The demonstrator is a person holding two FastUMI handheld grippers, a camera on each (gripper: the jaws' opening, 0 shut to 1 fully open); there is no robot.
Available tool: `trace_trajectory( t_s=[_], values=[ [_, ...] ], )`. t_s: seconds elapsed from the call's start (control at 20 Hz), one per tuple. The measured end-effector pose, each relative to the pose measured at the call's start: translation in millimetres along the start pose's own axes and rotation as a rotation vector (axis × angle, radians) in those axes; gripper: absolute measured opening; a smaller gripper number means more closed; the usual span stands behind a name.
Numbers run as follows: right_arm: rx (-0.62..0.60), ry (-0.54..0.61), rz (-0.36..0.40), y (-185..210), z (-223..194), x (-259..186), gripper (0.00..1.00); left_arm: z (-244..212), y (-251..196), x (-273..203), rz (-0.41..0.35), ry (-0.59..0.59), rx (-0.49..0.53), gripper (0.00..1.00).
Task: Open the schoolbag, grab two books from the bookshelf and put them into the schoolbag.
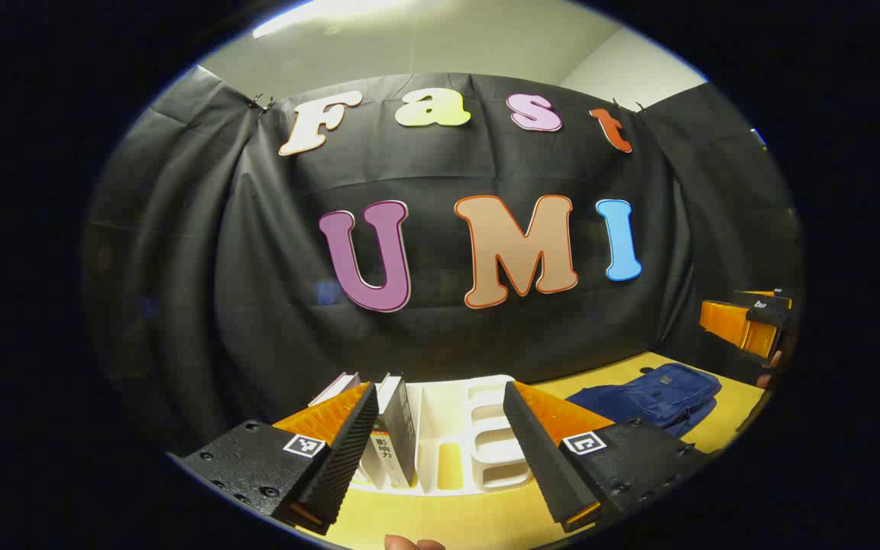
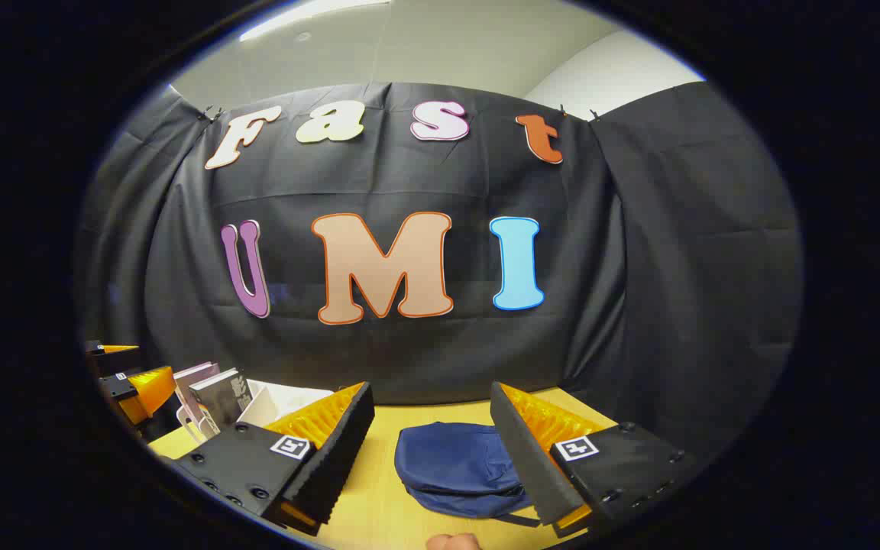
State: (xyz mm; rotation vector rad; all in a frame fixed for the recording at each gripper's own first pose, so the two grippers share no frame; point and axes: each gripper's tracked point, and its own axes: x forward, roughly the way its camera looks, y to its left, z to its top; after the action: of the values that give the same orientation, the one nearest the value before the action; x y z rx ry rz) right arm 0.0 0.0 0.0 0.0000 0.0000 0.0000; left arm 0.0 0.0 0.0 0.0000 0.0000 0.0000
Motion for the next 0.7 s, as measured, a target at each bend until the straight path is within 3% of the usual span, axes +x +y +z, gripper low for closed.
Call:
trace_trajectory(
  t_s=[0.2, 0.5, 0.7],
  values=[
    [-0.023, -0.003, 0.007, 2, 3, 0, 0.93, -25, 7, 2, 0.033, 0.098, -0.047, 0.97],
    [-0.039, -0.007, 0.024, 11, 6, 5, 0.93, -17, 14, 4, 0.04, 0.084, -0.056, 1.0],
    [-0.062, -0.022, 0.027, 11, 12, 9, 0.93, -7, 7, 6, 0.024, 0.066, -0.038, 0.96]
  ],
)
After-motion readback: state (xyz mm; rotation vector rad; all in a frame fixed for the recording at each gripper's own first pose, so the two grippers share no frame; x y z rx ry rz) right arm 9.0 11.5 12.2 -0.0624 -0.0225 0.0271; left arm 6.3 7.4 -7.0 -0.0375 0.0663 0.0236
